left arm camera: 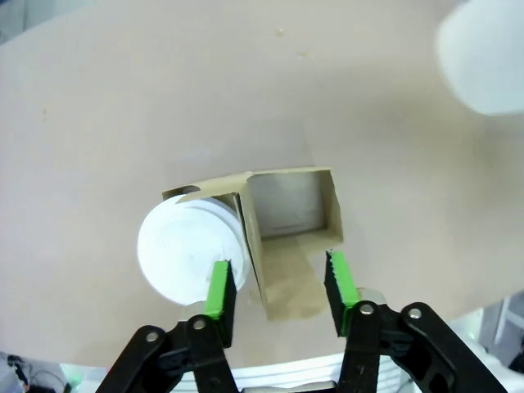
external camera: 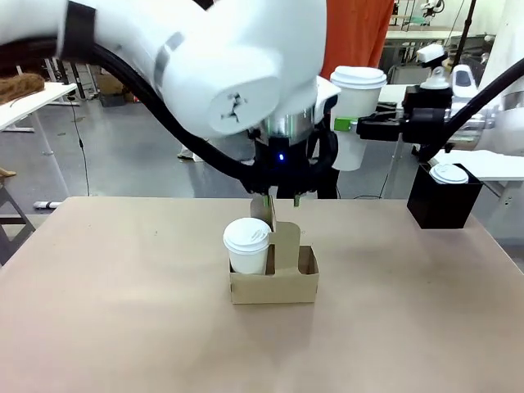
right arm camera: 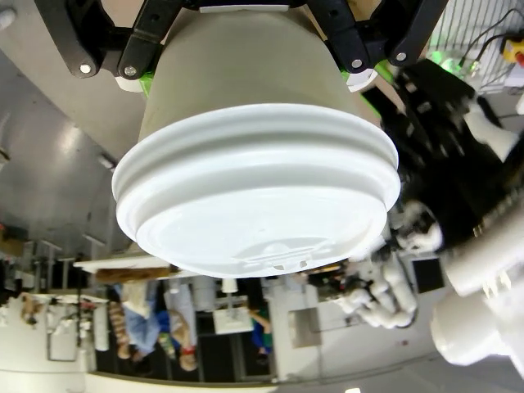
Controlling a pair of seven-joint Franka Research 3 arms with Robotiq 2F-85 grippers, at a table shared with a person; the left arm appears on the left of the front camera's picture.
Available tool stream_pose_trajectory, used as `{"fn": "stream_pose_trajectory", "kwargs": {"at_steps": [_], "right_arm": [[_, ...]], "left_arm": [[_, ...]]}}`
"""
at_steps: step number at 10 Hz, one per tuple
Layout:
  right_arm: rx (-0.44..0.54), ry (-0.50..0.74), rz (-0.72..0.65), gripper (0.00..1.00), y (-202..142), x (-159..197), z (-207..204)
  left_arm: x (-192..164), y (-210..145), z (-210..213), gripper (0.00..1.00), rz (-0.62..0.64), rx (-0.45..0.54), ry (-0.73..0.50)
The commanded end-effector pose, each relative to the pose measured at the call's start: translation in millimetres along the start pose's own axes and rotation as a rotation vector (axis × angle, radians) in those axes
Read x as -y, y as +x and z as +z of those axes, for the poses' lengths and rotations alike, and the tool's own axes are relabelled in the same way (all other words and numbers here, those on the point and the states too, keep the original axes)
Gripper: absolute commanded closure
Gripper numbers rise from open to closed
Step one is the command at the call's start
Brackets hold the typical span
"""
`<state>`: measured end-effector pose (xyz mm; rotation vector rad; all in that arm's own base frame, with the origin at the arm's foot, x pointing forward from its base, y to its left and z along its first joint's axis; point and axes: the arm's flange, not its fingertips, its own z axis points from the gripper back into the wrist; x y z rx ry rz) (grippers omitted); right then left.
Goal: Pour a drink into a cup and package it in a carrier.
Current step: Insert the held 600 ml Paper Cup into the Cup Carrier.
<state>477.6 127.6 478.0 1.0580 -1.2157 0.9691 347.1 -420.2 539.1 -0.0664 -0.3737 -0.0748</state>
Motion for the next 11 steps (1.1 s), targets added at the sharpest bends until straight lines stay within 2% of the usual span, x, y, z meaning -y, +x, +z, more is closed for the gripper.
{"fn": "stream_pose_trajectory", "kwargs": {"at_steps": [1, 3, 5, 7, 8, 9, 10, 11], "right_arm": [[-0.026, 0.130, -0.005, 0.20, -1.5, 24.3, -10.7], [-0.040, 0.278, 0.017, 0.20, -24.9, 28.2, -26.6], [-0.036, 0.406, -0.005, 0.20, -43.5, 25.7, -40.0], [-0.035, 0.473, -0.036, 0.20, -63.0, 26.0, -48.8], [-0.018, 0.465, -0.042, 0.20, -67.3, 27.1, -49.6], [-0.023, 0.424, -0.063, 0.20, -62.7, 27.9, -43.6], [-0.038, 0.450, -0.059, 0.20, -73.8, 17.9, -52.1], [-0.038, 0.450, -0.059, 0.20, -73.8, 17.9, -52.1]], "left_arm": [[-39.9, -2.0, 23.4, 0.00, -0.115, -0.064, -0.050], [-84.8, 5.0, 45.1, 0.00, -0.279, -0.104, -0.090], [-135.9, 13.7, 53.0, 0.00, -0.370, -0.078, -0.151], [-184.6, 21.5, 41.9, 0.00, -0.444, -0.026, -0.250], [-200.7, 20.4, 36.8, 0.00, -0.506, 0.018, -0.275], [-207.6, 20.9, 34.8, 0.00, -0.517, 0.075, -0.260], [-189.0, 33.1, 47.2, 0.00, -0.446, -0.020, -0.205], [-189.0, 33.1, 47.2, 0.00, -0.446, -0.020, -0.205]]}}
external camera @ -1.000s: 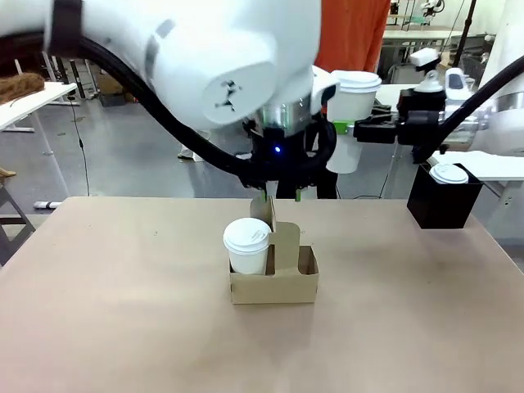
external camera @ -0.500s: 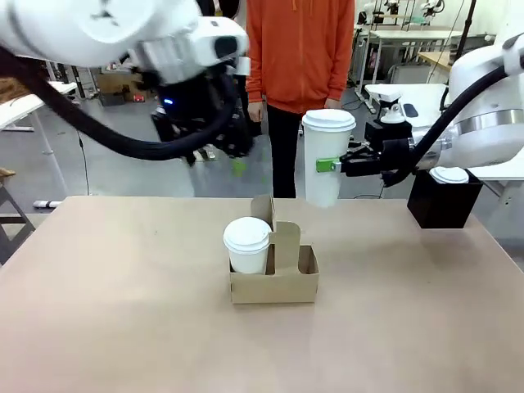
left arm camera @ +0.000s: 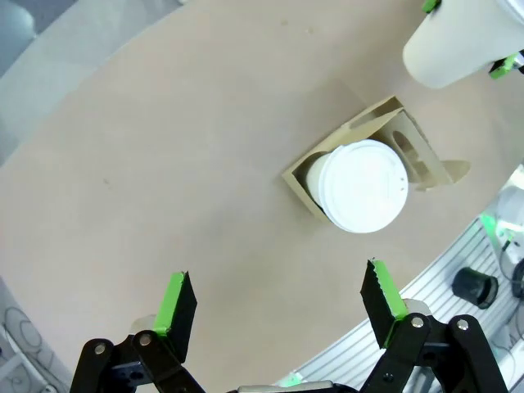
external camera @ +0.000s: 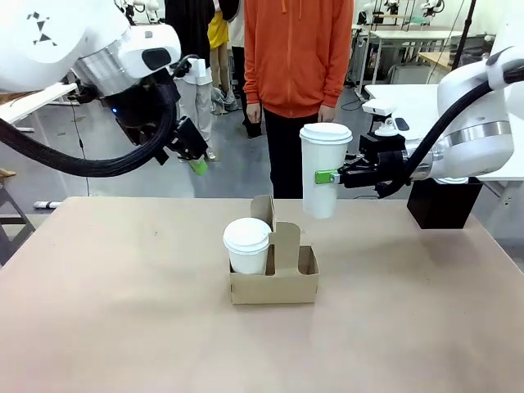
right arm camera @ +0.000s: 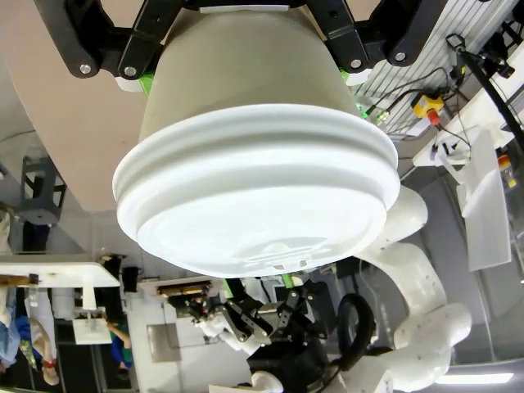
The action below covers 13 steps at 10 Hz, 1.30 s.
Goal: Pour a drink into a cup and package it in a carrier.
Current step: Insert the held 600 ml Paper Cup into the Cup Carrier.
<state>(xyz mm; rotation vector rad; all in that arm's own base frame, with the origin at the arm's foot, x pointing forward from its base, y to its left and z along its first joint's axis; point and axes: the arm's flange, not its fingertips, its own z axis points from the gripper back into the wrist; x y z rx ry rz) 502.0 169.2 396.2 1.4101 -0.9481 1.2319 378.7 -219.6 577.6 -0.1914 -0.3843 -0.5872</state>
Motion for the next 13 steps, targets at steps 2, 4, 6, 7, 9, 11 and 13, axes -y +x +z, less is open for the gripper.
{"fn": "stream_pose_trajectory", "kwargs": {"at_steps": [2, 4, 6, 7, 9, 11, 13], "right_arm": [[0.000, 0.000, 0.000, 0.20, 0.0, 0.0, 0.0], [0.061, 0.128, 0.064, 0.20, -10.4, -0.8, -15.0], [0.061, 0.222, 0.061, 0.20, -22.9, 1.7, -31.1], [0.073, 0.272, 0.043, 0.20, -28.7, 4.4, -36.2], [0.045, 0.311, 0.036, 0.20, -42.1, 6.9, -45.5], [0.033, 0.331, 0.035, 0.20, -54.8, 8.5, -48.5], [0.030, 0.341, 0.051, 0.20, -66.4, 13.7, -53.0]], "left_arm": [[0.0, 0.0, 0.0, 0.00, 0.000, 0.000, 0.000], [-20.4, -7.4, -10.8, 0.00, -0.087, 0.047, -0.072], [-50.5, -30.9, -16.1, 0.00, -0.121, 0.095, -0.095], [-61.7, -41.6, -18.5, 0.00, -0.184, 0.155, -0.137], [-84.5, -61.6, -27.9, 0.00, -0.273, 0.262, -0.171], [-98.6, -74.2, -38.4, 0.00, -0.362, 0.307, -0.201], [-111.8, -77.2, -40.7, 0.00, -0.420, 0.310, -0.213]]}}
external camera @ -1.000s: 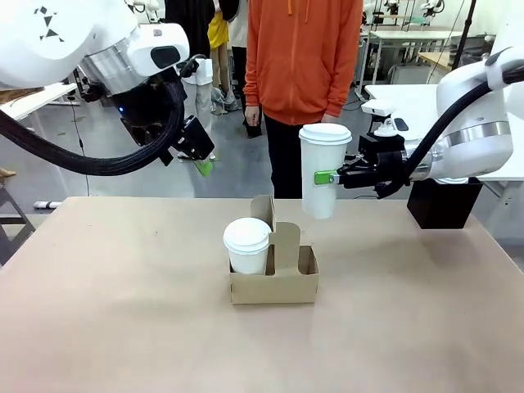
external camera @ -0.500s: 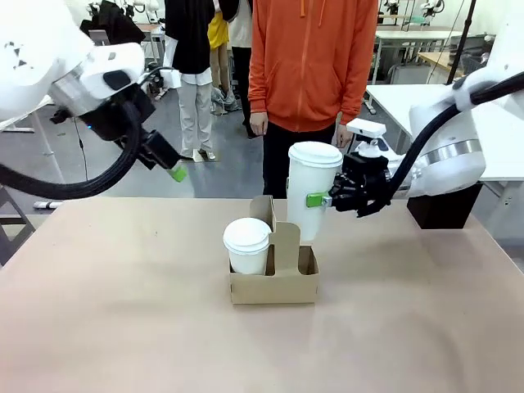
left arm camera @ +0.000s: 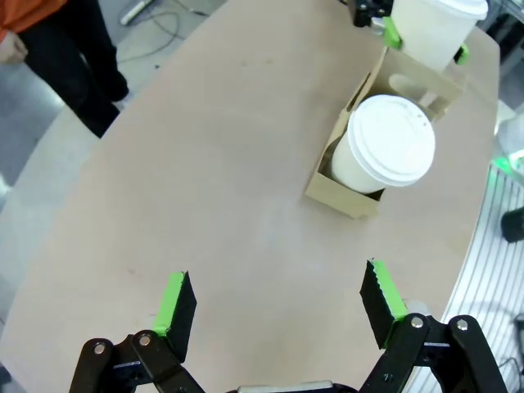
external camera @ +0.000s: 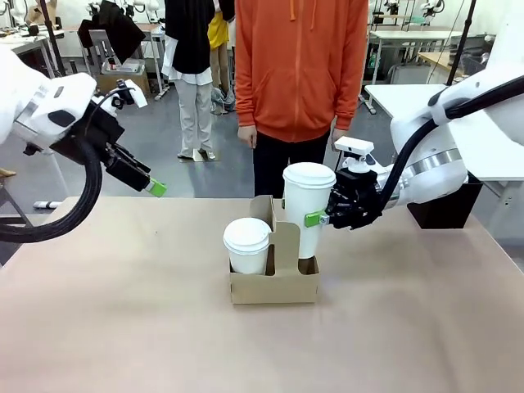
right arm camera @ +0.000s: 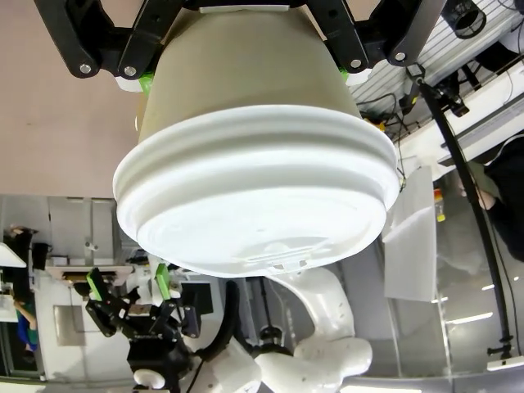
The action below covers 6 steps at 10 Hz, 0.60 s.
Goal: Pour a drink into a cup and package it in a carrier.
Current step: Insert the held 600 ml Paper Cup into the Cup Carrier.
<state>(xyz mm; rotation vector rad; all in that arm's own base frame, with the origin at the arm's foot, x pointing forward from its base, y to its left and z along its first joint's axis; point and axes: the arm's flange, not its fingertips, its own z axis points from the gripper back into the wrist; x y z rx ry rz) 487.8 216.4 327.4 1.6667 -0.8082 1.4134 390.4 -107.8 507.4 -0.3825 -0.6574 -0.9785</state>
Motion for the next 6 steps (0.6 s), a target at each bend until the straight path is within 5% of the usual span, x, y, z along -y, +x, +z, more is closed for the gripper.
{"fn": "stream_pose_trajectory", "kwargs": {"at_steps": [1, 6], "right_arm": [[-0.009, 0.033, 0.045, 0.20, -6.6, 7.8, -1.1], [-0.021, 0.034, 0.044, 0.20, -34.7, 17.6, 2.2]], "left_arm": [[-10.7, -7.4, -3.5, 0.00, -0.045, 0.016, -0.051], [-4.6, -6.4, -2.0, 0.00, -0.033, -0.003, -0.031]]}}
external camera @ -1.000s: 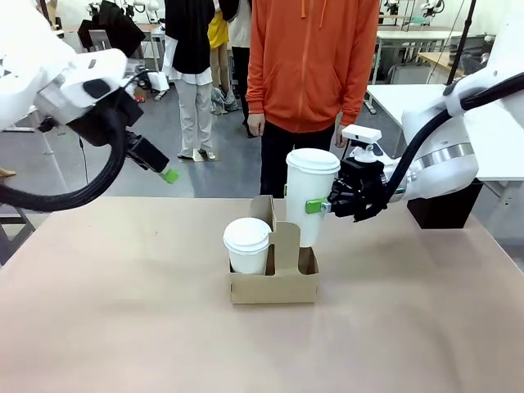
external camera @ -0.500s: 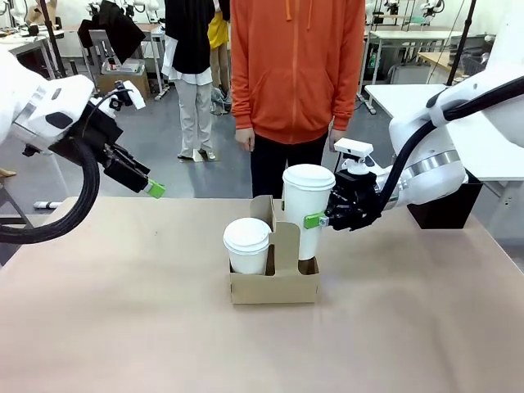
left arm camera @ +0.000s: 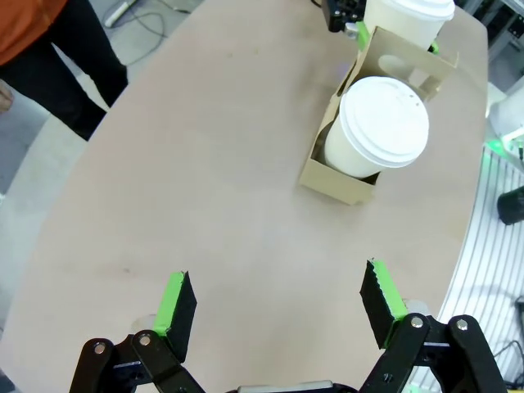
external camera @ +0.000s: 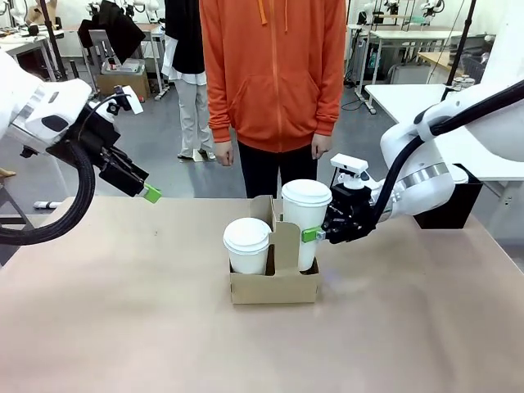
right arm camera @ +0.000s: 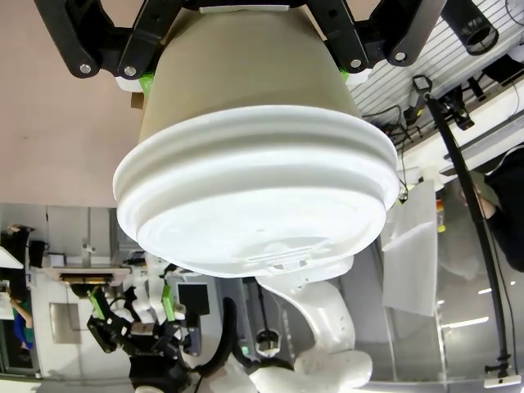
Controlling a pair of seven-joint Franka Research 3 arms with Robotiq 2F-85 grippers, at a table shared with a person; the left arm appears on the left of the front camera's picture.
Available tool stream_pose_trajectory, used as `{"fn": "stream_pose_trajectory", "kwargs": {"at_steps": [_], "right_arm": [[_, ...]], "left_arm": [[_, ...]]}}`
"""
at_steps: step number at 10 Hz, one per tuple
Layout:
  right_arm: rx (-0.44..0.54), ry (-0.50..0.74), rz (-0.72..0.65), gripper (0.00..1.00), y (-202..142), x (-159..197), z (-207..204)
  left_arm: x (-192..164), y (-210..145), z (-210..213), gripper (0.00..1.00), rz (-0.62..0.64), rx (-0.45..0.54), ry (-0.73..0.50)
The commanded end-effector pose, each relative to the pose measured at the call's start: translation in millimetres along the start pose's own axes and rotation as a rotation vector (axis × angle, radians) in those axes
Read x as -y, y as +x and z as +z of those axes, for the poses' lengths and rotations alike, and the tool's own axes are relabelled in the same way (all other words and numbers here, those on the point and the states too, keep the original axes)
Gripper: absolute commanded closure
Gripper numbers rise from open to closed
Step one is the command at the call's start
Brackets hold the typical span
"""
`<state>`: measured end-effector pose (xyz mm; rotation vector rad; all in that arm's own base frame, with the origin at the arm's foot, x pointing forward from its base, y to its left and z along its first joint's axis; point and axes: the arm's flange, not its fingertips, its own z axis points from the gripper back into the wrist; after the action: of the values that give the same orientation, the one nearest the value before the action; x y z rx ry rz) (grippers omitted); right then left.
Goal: Pour a drink into a cup and package it in a carrier.
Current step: Insert the held 600 ml Paper Cup into the Cup Carrier.
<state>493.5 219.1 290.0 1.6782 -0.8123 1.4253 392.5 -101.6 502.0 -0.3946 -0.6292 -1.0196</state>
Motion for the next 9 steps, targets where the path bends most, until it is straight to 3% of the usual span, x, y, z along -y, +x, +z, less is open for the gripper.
{"fn": "stream_pose_trajectory", "kwargs": {"at_steps": [1, 9], "right_arm": [[-0.028, 0.030, 0.034, 0.20, -3.6, 6.8, -0.6], [-0.092, 0.073, 0.081, 0.20, -44.9, 13.9, 1.3]], "left_arm": [[0.4, 0.3, -0.8, 0.00, -0.006, 0.017, 0.004], [0.4, 0.3, -0.8, 0.00, -0.006, 0.017, 0.004]]}}
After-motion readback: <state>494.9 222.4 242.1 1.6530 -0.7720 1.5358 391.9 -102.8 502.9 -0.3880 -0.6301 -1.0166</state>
